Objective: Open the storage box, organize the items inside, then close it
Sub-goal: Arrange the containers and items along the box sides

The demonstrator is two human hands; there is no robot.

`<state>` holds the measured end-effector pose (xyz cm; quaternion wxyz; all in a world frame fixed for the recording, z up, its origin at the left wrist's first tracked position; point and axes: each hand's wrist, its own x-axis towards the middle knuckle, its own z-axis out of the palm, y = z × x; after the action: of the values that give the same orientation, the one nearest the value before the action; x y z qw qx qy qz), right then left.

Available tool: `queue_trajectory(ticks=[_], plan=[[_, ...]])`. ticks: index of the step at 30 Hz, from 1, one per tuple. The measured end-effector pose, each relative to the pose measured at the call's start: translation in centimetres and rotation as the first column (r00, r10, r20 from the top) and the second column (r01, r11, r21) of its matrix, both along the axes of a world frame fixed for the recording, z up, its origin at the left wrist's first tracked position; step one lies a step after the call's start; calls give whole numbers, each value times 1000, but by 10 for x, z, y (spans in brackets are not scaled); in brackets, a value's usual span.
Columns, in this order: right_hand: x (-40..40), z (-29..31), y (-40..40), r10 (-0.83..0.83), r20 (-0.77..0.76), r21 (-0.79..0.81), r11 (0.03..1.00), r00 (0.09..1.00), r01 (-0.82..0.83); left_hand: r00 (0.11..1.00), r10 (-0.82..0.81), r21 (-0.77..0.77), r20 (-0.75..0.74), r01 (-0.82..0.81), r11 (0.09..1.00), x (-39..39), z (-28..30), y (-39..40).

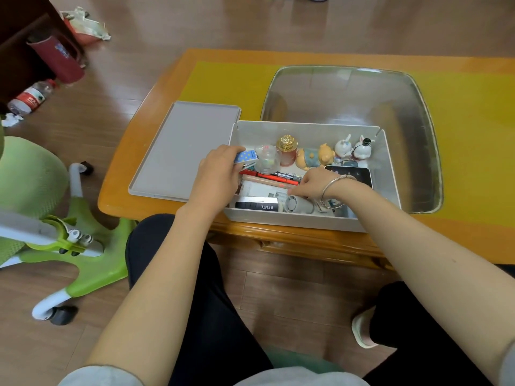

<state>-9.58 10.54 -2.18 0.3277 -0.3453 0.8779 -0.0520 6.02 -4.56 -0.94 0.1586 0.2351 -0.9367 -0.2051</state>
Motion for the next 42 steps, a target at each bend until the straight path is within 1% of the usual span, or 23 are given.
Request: queue_trajectory(ticks=[2, 4, 5, 7, 10, 12, 15, 17, 20, 22, 26, 28, 29, 32, 33, 35, 36, 37, 39, 40, 42], plan=[[1, 0, 0, -42, 75, -68, 997, 996, 47, 1000, 12, 18, -19, -12, 1000, 2, 2, -2], [4, 0, 3, -53, 132, -189, 979, 990, 78, 999, 20, 30, -32, -19, 999, 4, 4, -3], [5, 0, 4, -44, 128, -252, 965, 991, 76, 999, 24, 31, -41, -23, 999, 5, 4, -4], [6, 2, 9, -37, 63, -374, 926, 997, 58, 998, 30, 27, -61, -28, 999, 7, 6, -6], [-2, 7, 18, -92, -15, -520, 851, 996, 71, 996, 36, 25, -81, -34, 999, 6, 6, -7], [-11, 10, 26, -157, -7, -588, 800, 988, 123, 996, 38, 36, -77, -36, 999, 5, 6, -7], [-24, 14, 38, -230, 70, -659, 720, 971, 218, 997, 30, 56, -74, -26, 998, 2, 6, -4], [-29, 14, 44, -232, 66, -651, 727, 970, 218, 998, 16, 65, -61, -12, 998, 1, 5, -1], [-30, 9, 49, -199, 48, -600, 777, 979, 188, 1000, 6, 74, -14, -5, 997, 0, 3, 4], [-26, 4, 48, -186, 84, -585, 786, 979, 200, 1000, 11, 83, 3, -12, 997, 1, 2, 6], [-14, 0, 35, -146, 178, -562, 797, 973, 222, 1000, 21, 126, -10, -20, 992, 2, 0, 9], [-8, -1, 27, -132, 183, -551, 807, 974, 213, 1000, 22, 110, -4, -21, 994, 3, 1, 10], [-5, -2, 23, -140, 195, -566, 792, 971, 228, 1000, 28, 101, -1, -28, 994, 4, 1, 10], [-2, -1, 16, -203, 293, -631, 693, 934, 348, 999, 41, 88, -1, -41, 995, 7, 1, 10], [-3, 0, 16, -204, 267, -646, 687, 942, 332, 999, 36, 85, 5, -36, 996, 7, 0, 10], [-6, 2, 23, -144, 108, -636, 751, 984, 179, 1000, 11, 83, 22, -13, 996, 9, 0, 10], [-8, 4, 28, -82, 33, -592, 801, 996, 86, 1000, -2, 86, 27, 0, 996, 8, 0, 10], [-10, 5, 33, -9, -3, -525, 851, 1000, 6, 999, -13, 90, 29, 10, 996, 8, -1, 11], [-13, 5, 44, 120, -15, -362, 925, 993, -117, 999, -23, 93, 27, 20, 995, 7, -2, 12], [-16, 5, 48, 166, -18, -289, 943, 986, -164, 999, -24, 88, 32, 22, 996, 6, -3, 13], [-19, 5, 52, 218, -22, -193, 957, 976, -218, 998, -28, 64, 57, 24, 998, 3, -6, 14]])
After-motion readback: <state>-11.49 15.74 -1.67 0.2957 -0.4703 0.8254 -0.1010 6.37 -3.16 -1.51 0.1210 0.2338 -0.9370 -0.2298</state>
